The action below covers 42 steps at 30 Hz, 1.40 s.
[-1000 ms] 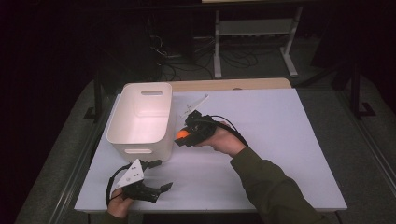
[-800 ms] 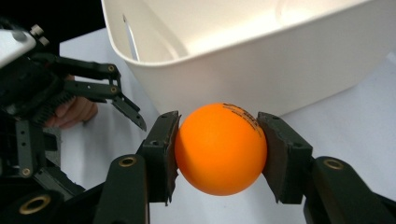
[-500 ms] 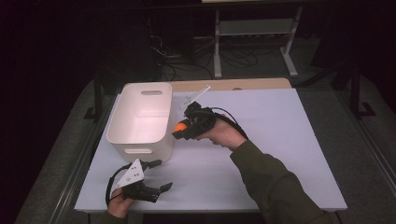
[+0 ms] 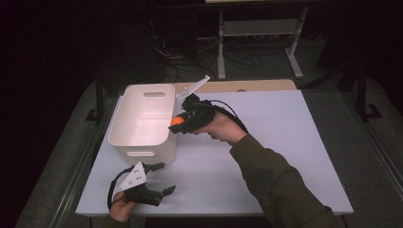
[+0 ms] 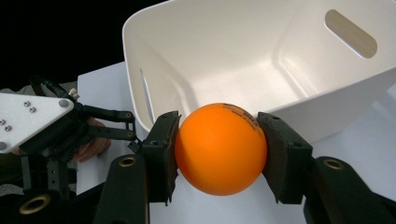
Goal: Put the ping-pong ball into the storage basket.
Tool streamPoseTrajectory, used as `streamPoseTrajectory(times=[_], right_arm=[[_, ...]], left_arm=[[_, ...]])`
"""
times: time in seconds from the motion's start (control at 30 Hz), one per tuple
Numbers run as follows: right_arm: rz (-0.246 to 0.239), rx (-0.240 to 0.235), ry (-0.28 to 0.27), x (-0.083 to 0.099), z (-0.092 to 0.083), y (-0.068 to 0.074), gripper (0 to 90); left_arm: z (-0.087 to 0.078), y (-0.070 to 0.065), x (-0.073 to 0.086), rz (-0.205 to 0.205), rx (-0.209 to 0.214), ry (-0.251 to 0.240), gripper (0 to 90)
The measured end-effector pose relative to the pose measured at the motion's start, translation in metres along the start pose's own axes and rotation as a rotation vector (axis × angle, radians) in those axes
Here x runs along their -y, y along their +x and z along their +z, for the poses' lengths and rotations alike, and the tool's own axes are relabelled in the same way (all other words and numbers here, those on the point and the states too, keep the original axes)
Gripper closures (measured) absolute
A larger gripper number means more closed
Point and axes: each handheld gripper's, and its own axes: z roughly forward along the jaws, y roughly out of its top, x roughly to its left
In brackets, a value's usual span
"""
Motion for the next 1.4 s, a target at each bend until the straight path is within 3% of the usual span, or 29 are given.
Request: streamPoseTrajectory(times=[0.7,1.4], right_arm=[[-0.036,-0.014,-0.023,-0.026,0.026,0.008,49.5],[-0.054,-0.022,0.037,-0.031,0.064,0.013,49.3]], left_arm=[[0.0,0.0,0.0,0.0,-0.001,-0.002,14.1],[0.0,0.0,0.0,-0.001,0.0,-0.004,14.1]])
